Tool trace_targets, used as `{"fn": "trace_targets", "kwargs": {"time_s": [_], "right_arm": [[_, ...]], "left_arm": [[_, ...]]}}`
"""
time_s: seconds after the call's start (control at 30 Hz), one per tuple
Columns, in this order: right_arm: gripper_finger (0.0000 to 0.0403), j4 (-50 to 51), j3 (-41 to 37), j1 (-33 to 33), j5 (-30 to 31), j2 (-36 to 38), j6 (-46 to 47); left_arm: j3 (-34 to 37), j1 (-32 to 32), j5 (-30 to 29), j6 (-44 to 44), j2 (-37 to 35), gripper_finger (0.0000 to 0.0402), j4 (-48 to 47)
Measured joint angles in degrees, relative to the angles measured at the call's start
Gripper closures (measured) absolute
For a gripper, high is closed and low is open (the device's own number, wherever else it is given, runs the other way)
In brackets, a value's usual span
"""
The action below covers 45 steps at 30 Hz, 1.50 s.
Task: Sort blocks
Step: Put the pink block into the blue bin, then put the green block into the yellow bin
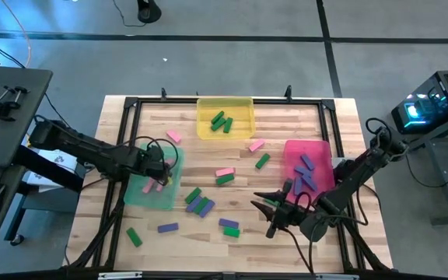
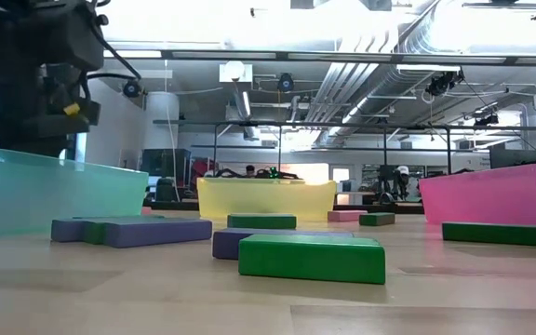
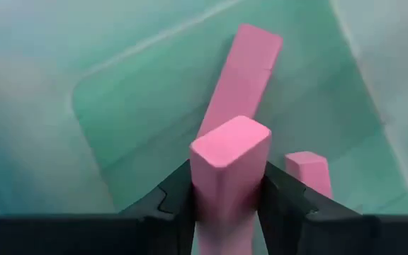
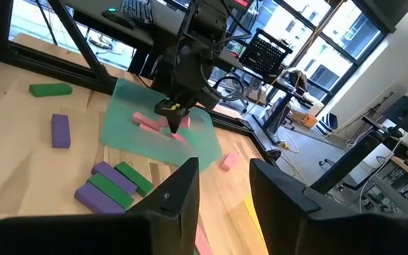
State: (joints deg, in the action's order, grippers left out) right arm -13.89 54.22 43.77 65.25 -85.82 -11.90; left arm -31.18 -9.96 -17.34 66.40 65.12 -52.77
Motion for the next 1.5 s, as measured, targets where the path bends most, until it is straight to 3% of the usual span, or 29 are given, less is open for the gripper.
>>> {"fn": "trace_targets", "kwargs": {"time_s": [0.33,0.67,0.87,1.0,1.17,1.33,1.5], "right_arm": [[0.0292,2.41,0.0,0.0,-0.2,0.0,1.54],[0.0292,3.44,0.0,0.0,-0.17,-0.02,2.02],[0.0292,4.7,0.0,0.0,-0.15,-0.02,3.04],[0.0292,4.94,0.0,0.0,-0.28,-0.02,3.1],[0.0292,6.7,0.0,0.0,-1.4,-0.02,4.43],[0.0292,12.29,0.0,-0.89,-8.6,-0.04,10.38],[0.0292,16.47,-0.02,-3.62,-13.78,-0.07,19.32]], "left_arm": [[0.02,2.09,0.37,-2.48,-0.48,0.0205,-0.44],[-10.51,3.59,0.27,-6.32,-2.66,0.0198,-5.83],[-18.41,3.57,-5.2,-14.65,-2.78,0.0197,-1.37],[-19.4,3.07,-8.29,-24.58,-2.74,0.0197,10.68],[-18.05,-1.09,-8.77,-40.3,-0.62,0.0197,34.79],[-17.16,-7.55,-8.76,-54.7,5.41,0.0197,56.49],[-17.16,-12.6,-8.74,-61.27,14.21,0.0197,70.29]]}}
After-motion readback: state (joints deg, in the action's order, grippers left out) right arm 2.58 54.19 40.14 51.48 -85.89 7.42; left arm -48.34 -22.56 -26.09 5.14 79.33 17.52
